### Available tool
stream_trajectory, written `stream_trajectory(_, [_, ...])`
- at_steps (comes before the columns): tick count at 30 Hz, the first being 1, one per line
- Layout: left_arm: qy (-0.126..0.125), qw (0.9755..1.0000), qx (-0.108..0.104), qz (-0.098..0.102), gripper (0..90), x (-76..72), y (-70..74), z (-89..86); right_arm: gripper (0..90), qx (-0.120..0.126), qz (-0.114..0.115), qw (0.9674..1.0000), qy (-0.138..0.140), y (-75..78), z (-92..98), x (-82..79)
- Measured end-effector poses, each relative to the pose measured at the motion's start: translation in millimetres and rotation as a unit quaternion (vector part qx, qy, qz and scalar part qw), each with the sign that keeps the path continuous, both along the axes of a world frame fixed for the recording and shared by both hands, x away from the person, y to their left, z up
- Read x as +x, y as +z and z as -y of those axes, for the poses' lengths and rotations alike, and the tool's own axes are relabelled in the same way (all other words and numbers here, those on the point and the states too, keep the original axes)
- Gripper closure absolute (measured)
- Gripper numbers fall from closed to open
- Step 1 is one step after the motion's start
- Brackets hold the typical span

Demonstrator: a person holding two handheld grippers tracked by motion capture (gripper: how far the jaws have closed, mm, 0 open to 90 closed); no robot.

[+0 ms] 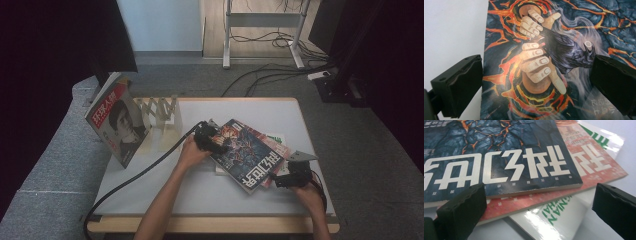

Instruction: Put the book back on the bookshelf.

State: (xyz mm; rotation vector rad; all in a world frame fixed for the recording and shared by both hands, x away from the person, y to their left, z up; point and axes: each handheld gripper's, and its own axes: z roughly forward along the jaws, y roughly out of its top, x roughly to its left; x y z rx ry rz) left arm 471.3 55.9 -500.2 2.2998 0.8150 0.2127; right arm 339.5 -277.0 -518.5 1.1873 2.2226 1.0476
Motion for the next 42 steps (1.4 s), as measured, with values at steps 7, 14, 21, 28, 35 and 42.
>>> stream_trajectory(7, [0.004, 1.0000, 0.002, -0.001, 0.0, -13.8, 0.3, -2.6, 0.0, -0.007, 0.004, 0.9999, -0.013, 0.9, 6.7, 0.1])
stream_trajectory(14, [0.012, 0.9999, -0.005, -0.006, 0.0, -26.5, -1.0, -7.4, 0.0, -0.013, 0.008, 0.9995, -0.028, 1.9, 11.1, 2.9])
stream_trajectory(21, [0.013, 0.9999, -0.003, -0.007, 0.0, -38.1, -1.0, -11.9, 0.0, -0.019, 0.006, 0.9991, -0.037, 3.3, 13.7, 8.4])
stream_trajectory(28, [0.012, 0.9999, -0.005, -0.006, 0.0, -48.6, -2.3, -16.8, 0.0, -0.018, 0.003, 0.9989, -0.044, 3.3, 16.5, 14.8])
stream_trajectory(35, [0.009, 0.9999, 0.000, -0.008, 0.0, -60.3, -2.5, -20.3, 0.0, -0.018, 0.003, 0.9984, -0.054, 3.3, 18.1, 22.3])
stream_trajectory(42, [0.006, 1.0000, 0.000, -0.008, 0.0, -73.2, -4.1, -24.0, 0.0, -0.021, 0.002, 0.9979, -0.061, 3.7, 19.4, 30.3])
